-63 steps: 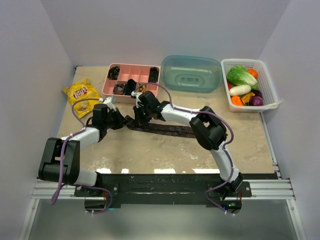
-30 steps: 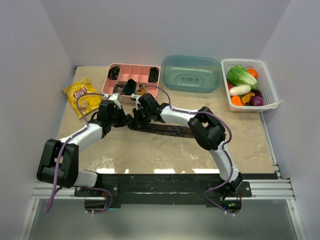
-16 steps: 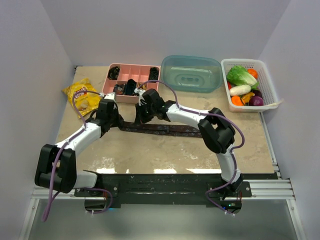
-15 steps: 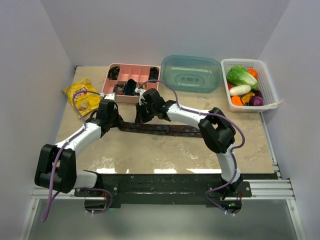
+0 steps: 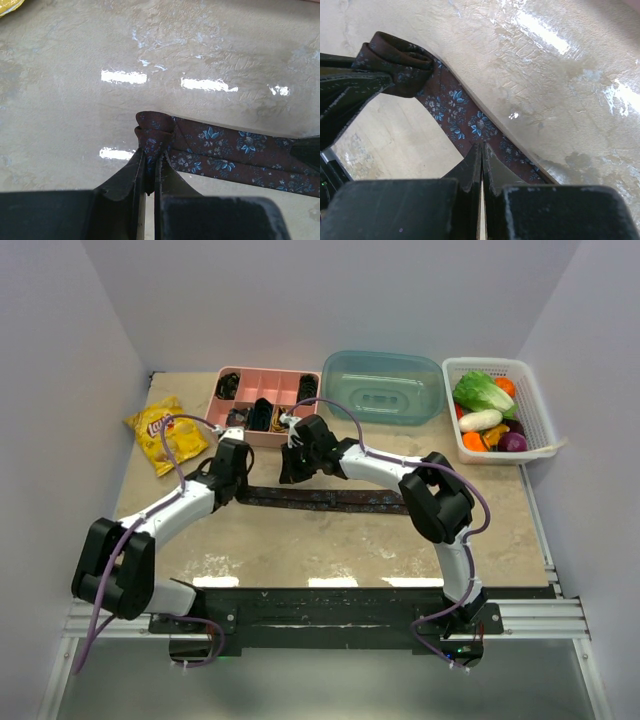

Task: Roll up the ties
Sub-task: Roll the tie at the center of the board.

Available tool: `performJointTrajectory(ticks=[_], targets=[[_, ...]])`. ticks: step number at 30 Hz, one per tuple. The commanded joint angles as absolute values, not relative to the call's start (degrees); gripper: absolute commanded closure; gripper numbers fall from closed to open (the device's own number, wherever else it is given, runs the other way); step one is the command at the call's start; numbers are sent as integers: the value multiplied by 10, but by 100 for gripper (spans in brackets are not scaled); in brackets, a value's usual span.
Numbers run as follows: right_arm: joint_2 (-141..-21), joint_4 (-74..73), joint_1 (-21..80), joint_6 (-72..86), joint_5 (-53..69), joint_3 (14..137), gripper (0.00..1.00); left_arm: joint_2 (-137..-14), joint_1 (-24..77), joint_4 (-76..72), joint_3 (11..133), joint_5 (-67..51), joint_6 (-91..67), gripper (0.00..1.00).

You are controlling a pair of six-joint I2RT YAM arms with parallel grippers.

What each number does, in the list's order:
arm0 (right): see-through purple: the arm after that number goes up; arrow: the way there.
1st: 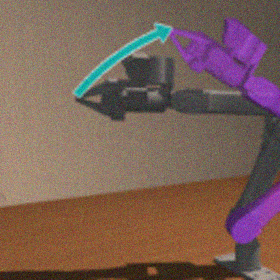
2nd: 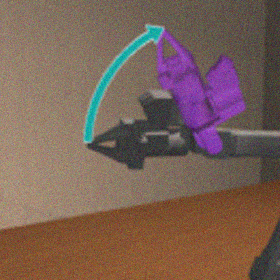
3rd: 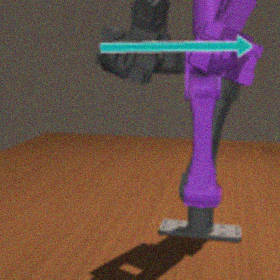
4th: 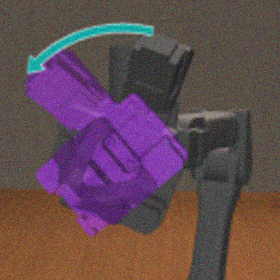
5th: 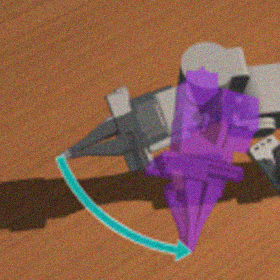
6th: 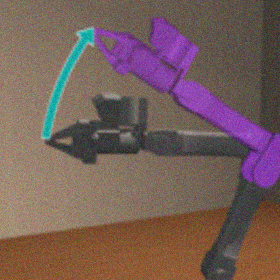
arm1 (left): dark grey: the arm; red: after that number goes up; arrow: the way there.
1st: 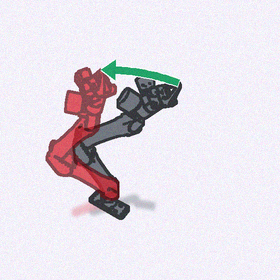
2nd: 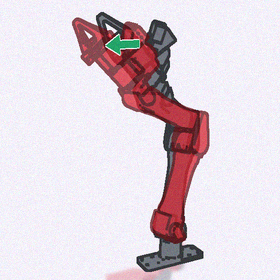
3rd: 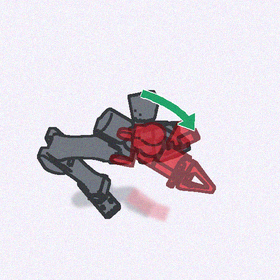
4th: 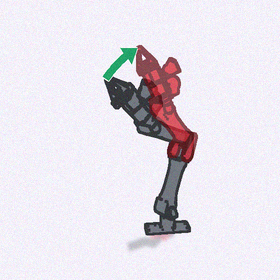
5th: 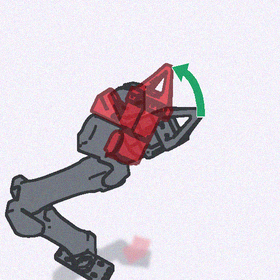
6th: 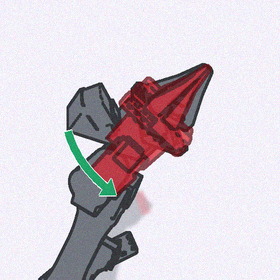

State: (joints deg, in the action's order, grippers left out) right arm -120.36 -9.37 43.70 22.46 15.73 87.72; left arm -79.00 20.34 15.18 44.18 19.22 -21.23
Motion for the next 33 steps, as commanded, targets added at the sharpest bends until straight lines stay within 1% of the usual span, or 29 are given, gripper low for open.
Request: performJointTrajectory(ticks=[1,11,17,22,25,28,29,32,33], targets=[[-1177,-85,439,216,149,881,100,-809,228,155,472,247,-202,100],[-1183,-91,438,211,147,882,100,-873,279,164,496,283,-205,100],[-1184,-93,437,211,142,880,100,-900,296,159,500,276,-203,100],[-1189,-97,436,209,141,883,100,-917,302,148,497,248,-199,99],[-1191,-98,436,207,140,884,100,-920,302,140,495,226,-197,93],[-1191,-103,437,205,135,885,100,-920,303,138,495,214,-191,81],[-1191,-103,436,204,134,885,100,-918,304,138,496,214,-188,73],[-1192,-103,436,204,134,885,100,-911,305,140,495,212,-182,63],[-1193,-103,436,204,134,885,100,-905,306,139,493,209,-181,60]])
